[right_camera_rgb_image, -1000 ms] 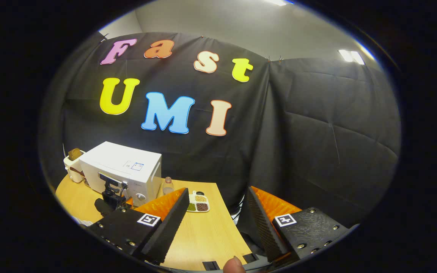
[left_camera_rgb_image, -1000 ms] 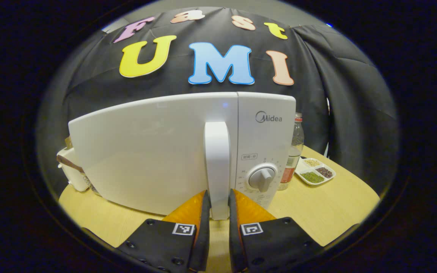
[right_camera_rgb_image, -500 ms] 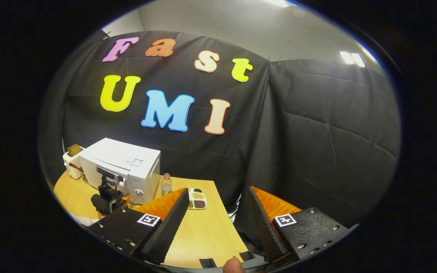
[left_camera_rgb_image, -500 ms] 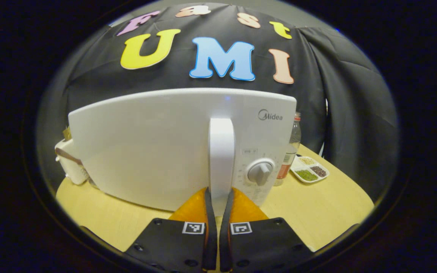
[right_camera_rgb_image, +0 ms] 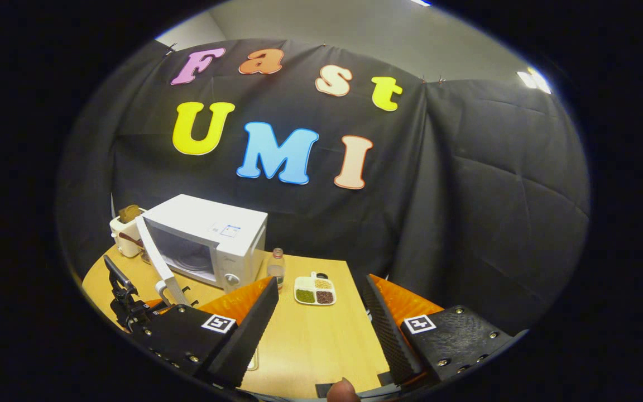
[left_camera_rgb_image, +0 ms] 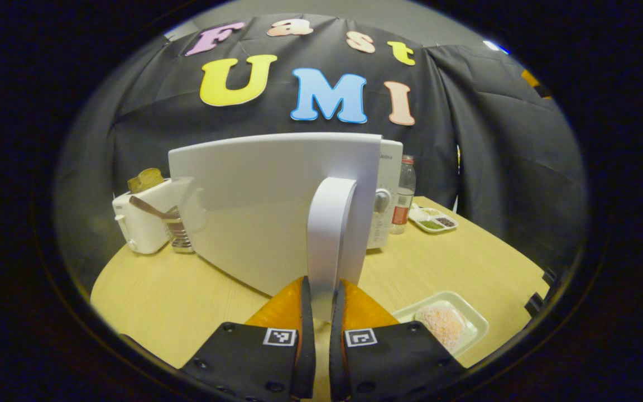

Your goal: Open the microwave oven with the left hand, put the food in, and close the microwave oven.

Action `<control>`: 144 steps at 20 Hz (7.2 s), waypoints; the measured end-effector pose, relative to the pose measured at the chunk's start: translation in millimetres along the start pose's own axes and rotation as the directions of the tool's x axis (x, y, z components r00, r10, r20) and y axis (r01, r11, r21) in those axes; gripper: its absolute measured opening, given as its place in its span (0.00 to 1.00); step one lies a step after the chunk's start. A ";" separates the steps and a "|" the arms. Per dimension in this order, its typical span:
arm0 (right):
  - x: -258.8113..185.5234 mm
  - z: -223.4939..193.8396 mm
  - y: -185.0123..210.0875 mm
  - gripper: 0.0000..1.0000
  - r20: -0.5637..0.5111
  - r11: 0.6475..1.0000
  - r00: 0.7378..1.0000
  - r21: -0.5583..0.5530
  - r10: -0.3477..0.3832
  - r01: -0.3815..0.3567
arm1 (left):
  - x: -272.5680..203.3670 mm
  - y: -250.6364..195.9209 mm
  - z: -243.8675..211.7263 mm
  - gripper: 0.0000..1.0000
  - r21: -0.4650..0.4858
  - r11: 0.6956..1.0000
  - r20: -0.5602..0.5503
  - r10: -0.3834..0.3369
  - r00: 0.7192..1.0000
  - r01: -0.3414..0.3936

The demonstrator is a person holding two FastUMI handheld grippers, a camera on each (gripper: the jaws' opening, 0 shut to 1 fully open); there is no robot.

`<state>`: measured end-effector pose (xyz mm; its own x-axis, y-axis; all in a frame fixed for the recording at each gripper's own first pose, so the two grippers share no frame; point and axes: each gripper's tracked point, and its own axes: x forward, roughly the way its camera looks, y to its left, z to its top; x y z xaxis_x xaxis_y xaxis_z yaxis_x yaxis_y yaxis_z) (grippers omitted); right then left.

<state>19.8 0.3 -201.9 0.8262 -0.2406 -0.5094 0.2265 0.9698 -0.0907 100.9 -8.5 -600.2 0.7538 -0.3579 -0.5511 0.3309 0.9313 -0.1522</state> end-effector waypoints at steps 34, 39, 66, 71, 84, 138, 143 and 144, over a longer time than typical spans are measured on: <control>111.1 -328.8 212.2 0.93 -0.666 0.946 0.676 0.168 0.316 -0.276 | -273.7 225.2 -8.7 0.54 -0.352 0.799 -0.052 0.503 0.863 -0.487; 108.3 -339.6 218.8 0.87 -0.670 0.937 0.663 0.159 0.333 -0.309 | -330.9 168.4 17.1 0.66 -0.363 0.719 -0.080 0.610 0.788 -0.593; 79.8 -158.7 346.9 0.60 -0.363 0.844 0.777 0.376 0.514 -0.383 | -437.2 157.1 86.3 0.65 -0.276 0.832 0.146 0.531 0.834 -0.481; 131.7 -144.0 378.9 0.60 -0.327 0.792 0.777 0.512 0.538 -0.333 | -443.1 147.4 93.1 0.65 -0.285 0.775 0.094 0.608 0.788 -0.564; 249.7 -114.0 458.4 0.60 -0.157 0.690 0.864 0.676 0.478 -0.258 | -439.0 147.4 70.8 0.71 -0.277 0.628 -0.127 0.727 0.675 -0.728; 171.9 -105.9 364.6 0.98 -0.131 0.787 0.847 0.463 0.515 -0.407 | -346.9 252.4 50.9 0.77 -0.164 0.826 -0.090 0.532 0.842 -0.539; 131.5 -131.0 305.3 0.98 -0.163 0.833 0.876 0.428 0.454 -0.351 | -310.4 284.3 16.9 0.72 -0.172 0.877 -0.088 0.440 0.894 -0.449; 123.8 -137.3 292.5 0.98 -0.175 0.845 0.882 0.414 0.438 -0.338 | -302.5 288.0 12.5 0.72 -0.165 0.887 -0.085 0.424 0.902 -0.432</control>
<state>117.6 259.7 -409.0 0.7375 0.2202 -0.6384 0.1258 0.8840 0.4503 -24.7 367.1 -467.1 0.7717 0.0775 -0.6312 -0.1257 0.9916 -0.0319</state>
